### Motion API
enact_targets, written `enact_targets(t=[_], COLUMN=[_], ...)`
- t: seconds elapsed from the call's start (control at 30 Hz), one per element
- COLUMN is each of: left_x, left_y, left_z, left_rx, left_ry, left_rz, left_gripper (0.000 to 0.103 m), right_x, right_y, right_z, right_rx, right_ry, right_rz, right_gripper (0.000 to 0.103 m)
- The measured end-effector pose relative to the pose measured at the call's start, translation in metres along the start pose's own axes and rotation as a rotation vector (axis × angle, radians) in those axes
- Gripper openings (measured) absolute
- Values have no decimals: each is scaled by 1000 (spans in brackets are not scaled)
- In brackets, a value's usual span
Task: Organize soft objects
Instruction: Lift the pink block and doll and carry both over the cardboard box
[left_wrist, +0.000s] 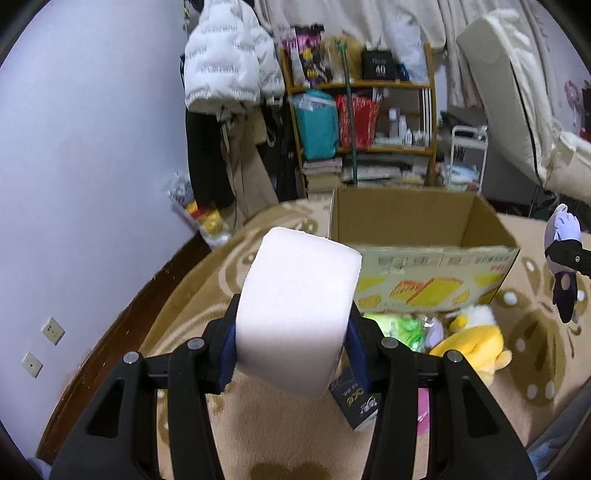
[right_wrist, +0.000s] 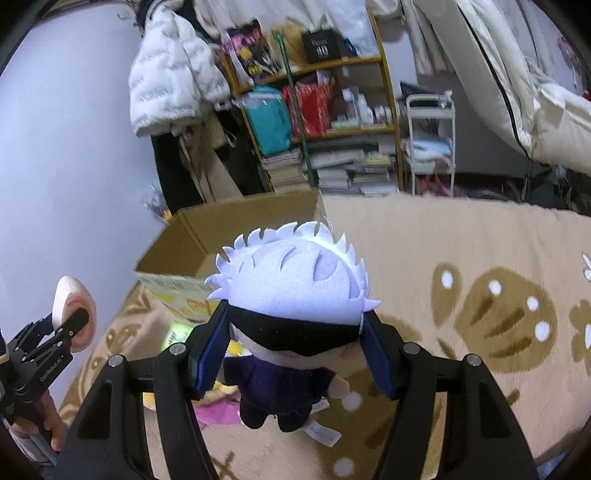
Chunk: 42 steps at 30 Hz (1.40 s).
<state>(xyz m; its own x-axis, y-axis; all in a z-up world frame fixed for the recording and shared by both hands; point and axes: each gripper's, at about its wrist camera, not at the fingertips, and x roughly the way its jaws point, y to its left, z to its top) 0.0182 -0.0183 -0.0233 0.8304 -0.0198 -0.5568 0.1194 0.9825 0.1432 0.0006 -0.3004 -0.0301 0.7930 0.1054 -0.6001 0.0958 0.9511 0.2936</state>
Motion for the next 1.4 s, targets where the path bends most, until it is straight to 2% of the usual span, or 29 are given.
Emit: enact_targets(t=[0.1, 0.37, 0.63, 1.03, 1.17, 1.4], left_x=[-7, -32, -36, 27, 48, 69], left_y=[1, -7, -17, -29, -31, -39], left_z=[4, 25, 54, 89, 94, 92], left_rx=[-11, 16, 43, 53, 51, 64], left_ry=[-30, -147, -211, -185, -119, -84], left_rz=[-25, -32, -47, -62, -63, -100], left_gripper=[48, 48, 48, 48, 48, 48], right_x=[-10, -24, -18, 25, 42, 71], right_y=[7, 18, 26, 24, 29, 36], right_z=[3, 16, 34, 61, 65, 59], right_rx=[-25, -40, -92, -106, -127, -176], right_ry=[-53, -134, -186, -177, -176, -130], right_rz=[20, 74, 58, 100, 124, 159], right_gripper=[70, 70, 70, 70, 70, 70])
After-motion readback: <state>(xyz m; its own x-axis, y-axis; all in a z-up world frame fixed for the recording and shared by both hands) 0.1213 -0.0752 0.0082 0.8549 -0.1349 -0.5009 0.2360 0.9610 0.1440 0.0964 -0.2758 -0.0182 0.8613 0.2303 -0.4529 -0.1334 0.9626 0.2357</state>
